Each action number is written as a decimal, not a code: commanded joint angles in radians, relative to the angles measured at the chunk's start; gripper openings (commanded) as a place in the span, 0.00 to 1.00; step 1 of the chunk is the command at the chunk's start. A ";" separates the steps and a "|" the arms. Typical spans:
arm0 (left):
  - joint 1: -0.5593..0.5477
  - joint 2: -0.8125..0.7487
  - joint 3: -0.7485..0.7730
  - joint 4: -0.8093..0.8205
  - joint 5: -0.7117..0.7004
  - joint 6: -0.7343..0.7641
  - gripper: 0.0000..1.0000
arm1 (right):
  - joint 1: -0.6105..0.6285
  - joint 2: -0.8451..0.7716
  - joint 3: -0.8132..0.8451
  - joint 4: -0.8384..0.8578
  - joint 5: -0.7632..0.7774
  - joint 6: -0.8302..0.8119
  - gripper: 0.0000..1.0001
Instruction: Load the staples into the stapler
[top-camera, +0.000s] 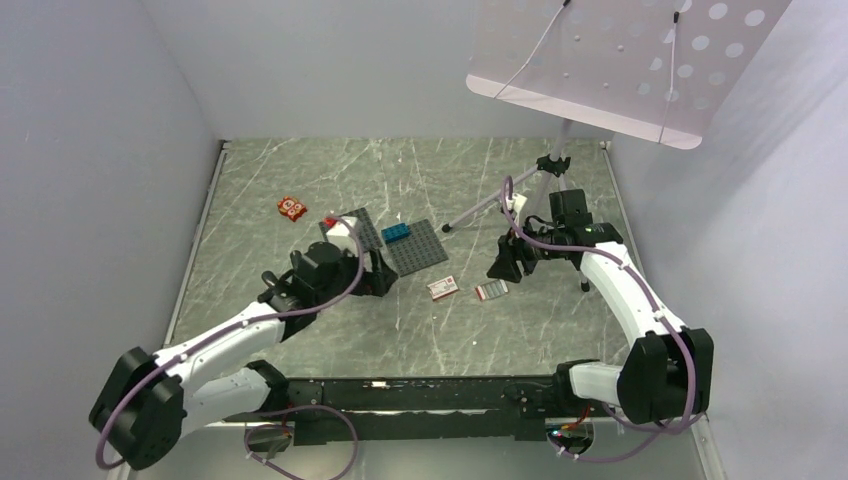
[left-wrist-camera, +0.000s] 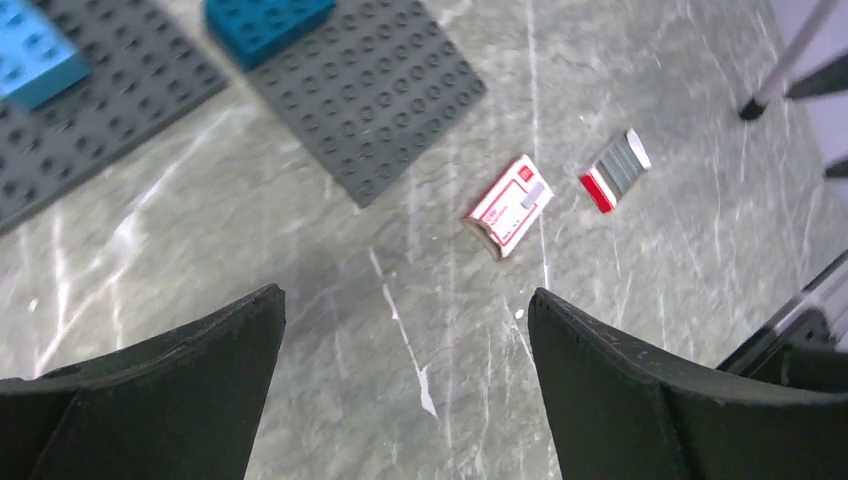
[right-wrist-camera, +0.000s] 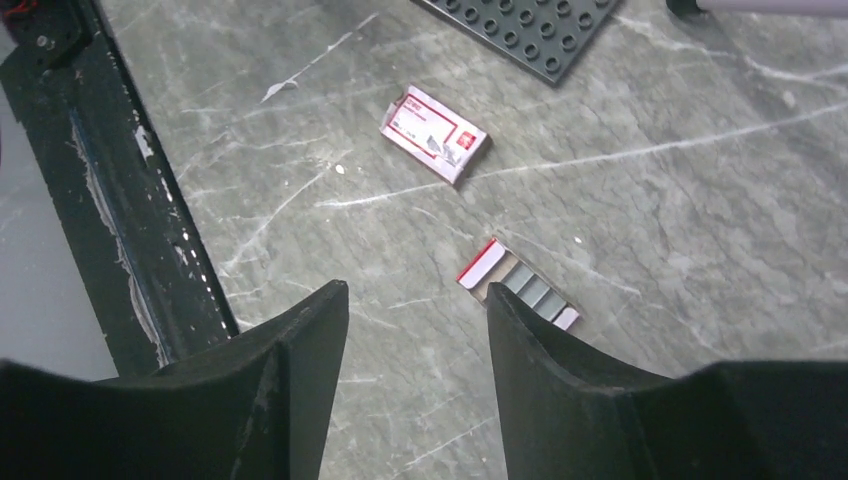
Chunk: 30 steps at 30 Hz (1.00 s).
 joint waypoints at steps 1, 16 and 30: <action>0.076 -0.113 0.001 -0.170 -0.079 -0.174 0.94 | -0.002 -0.040 -0.014 0.042 -0.103 -0.070 0.59; 0.297 0.042 0.219 -0.631 -0.493 -0.112 0.86 | 0.001 -0.061 -0.017 0.027 -0.134 -0.077 0.68; 0.424 0.349 0.364 -0.595 -0.416 0.024 0.63 | 0.001 -0.086 -0.015 0.019 -0.144 -0.075 0.68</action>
